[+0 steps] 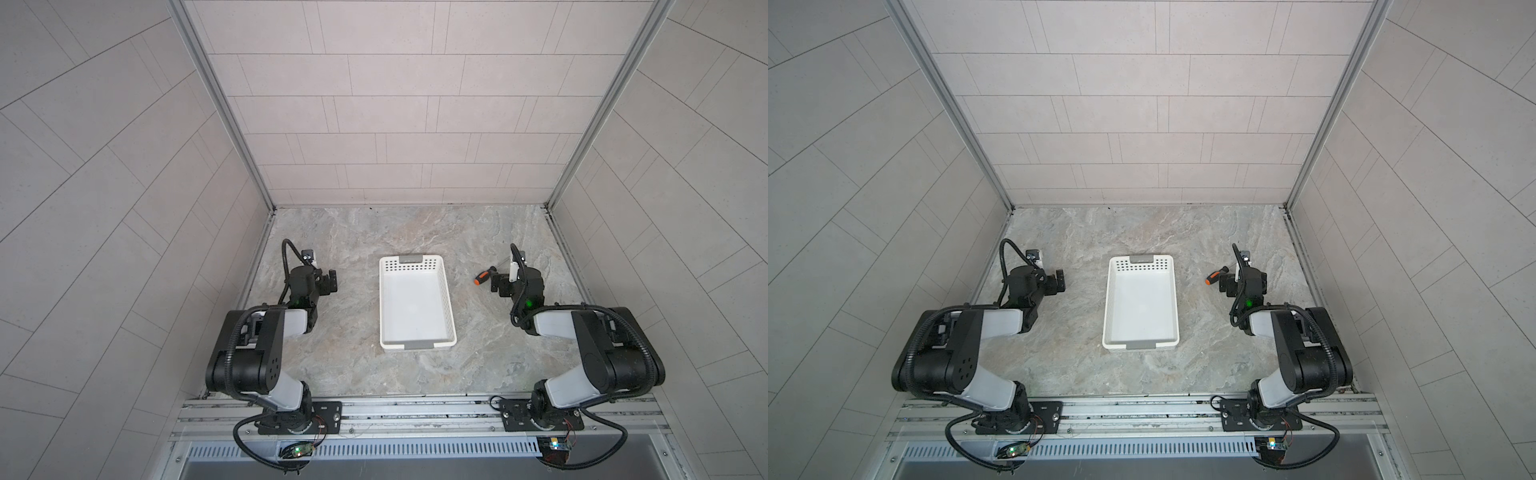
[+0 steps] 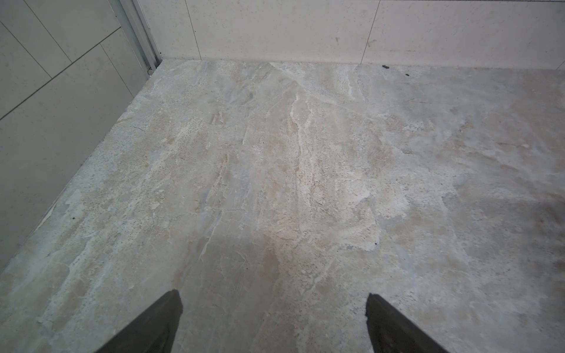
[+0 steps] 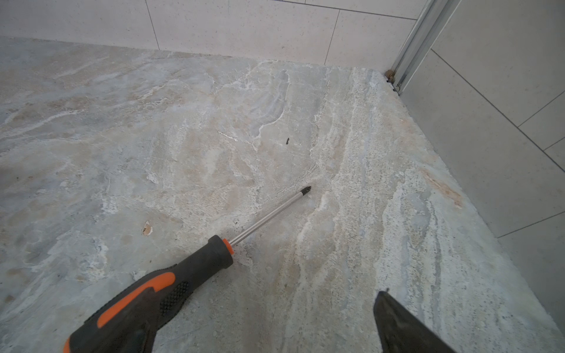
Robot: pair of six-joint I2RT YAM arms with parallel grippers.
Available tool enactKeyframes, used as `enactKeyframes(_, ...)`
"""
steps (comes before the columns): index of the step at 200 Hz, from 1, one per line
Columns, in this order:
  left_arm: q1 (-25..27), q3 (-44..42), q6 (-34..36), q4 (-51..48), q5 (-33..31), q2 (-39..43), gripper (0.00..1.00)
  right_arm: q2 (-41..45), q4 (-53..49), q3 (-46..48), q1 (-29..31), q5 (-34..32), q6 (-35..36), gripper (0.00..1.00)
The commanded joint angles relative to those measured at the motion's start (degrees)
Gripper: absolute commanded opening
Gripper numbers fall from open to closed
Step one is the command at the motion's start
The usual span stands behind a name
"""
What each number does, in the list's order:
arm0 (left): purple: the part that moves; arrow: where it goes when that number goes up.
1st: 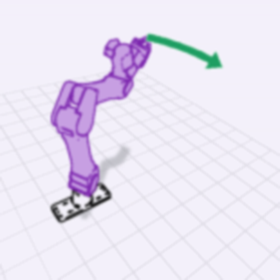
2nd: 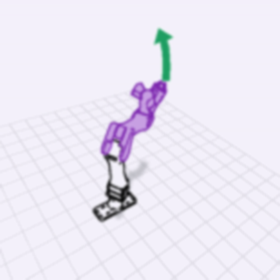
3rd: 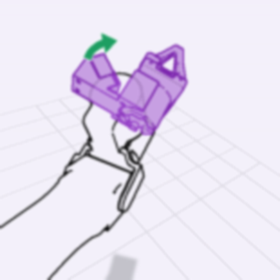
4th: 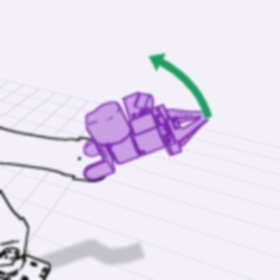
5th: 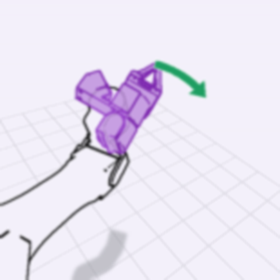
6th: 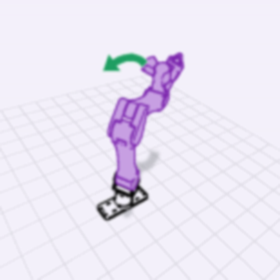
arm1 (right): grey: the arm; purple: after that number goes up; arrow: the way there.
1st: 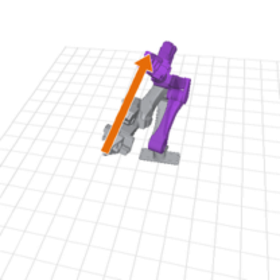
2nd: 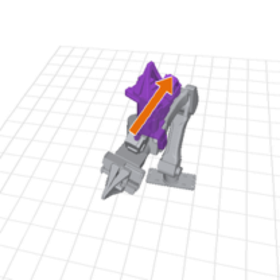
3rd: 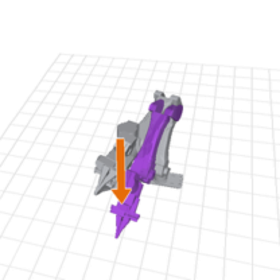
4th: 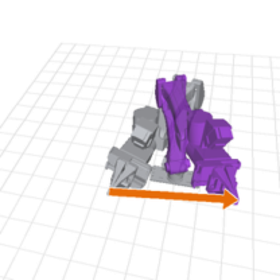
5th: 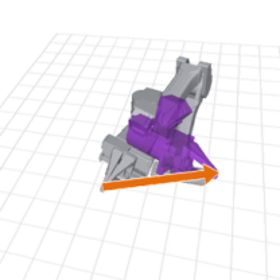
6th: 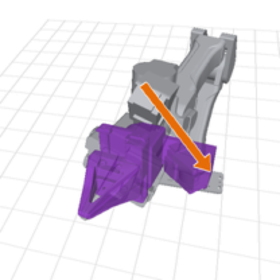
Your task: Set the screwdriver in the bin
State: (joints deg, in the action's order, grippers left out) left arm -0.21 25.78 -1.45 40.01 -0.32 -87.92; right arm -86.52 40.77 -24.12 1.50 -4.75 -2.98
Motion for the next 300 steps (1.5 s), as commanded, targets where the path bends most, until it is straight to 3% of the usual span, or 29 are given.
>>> enactKeyframes(1, 0.2, 0.5, 0.7, 0.5, -0.5, 0.1, 1.0, 0.2, 0.6, -0.6, 0.1, 0.0, 0.8, 1.0)
enactKeyframes(47, 0.2, 0.8, 0.4, -0.3, -1.7, 0.1, 1.0, 0.3, 0.6, -0.7, 0.2, -0.8, 1.0, 1.0)
enactKeyframes(54, 0.3, 0.6, 0.3, 0.0, -2.4, 0.4, 1.0, 1.1, -3.3, -2.3, 0.2, -2.6, 0.5, 1.0)
enactKeyframes(73, 0.9, 2.2, -1.5, -3.7, -8.8, 1.8, 1.0, 5.2, -22.6, -10.9, 0.1, -7.9, -3.8, 1.0)
enactKeyframes(101, 1.1, 10.7, -10.5, -25.6, -24.2, 7.1, 1.0, 9.3, -31.7, -17.8, 0.1, -7.9, -7.8, 1.0)
enactKeyframes(123, 1.1, 13.0, -15.3, -31.4, -21.1, 11.8, 1.0, 10.8, -44.2, -26.6, 0.2, -9.8, -16.9, 1.0)
enactKeyframes(153, 1.1, 19.9, -20.6, -41.6, -11.7, 14.3, 1.0, 10.9, -62.2, -37.8, 0.2, -12.0, -29.7, 1.0)
enactKeyframes(170, 2.0, 25.0, -19.7, -45.1, -0.9, 14.5, 1.0, 11.6, -66.5, -39.8, 0.3, -10.5, -38.2, 1.0)
enactKeyframes(181, 3.5, 27.4, -19.9, -47.1, 1.4, 15.2, 1.0, 11.4, -70.2, -41.3, 0.3, -9.1, -43.6, 1.0)
enactKeyframes(214, 10.9, 34.3, -21.5, -55.5, -2.9, 16.8, 1.0, 7.6, -77.9, -45.1, 1.3, -2.0, -53.2, 0.98)
enactKeyframes(228, 14.3, 33.5, -23.7, -54.2, -3.0, 17.8, 1.0, 5.7, -78.5, -45.7, 2.4, -0.3, -55.0, 0.97)
enactKeyframes(258, 22.3, 33.0, -23.1, -54.5, -14.4, 18.7, 1.0, 2.1, -79.3, -46.0, 5.2, 0.2, -58.1, 0.94)
enactKeyframes(300, 23.9, 37.4, -21.9, -61.6, -19.2, 13.2, 1.0, -3.3, -79.0, -45.9, 7.5, 0.5, -62.5, 0.91)
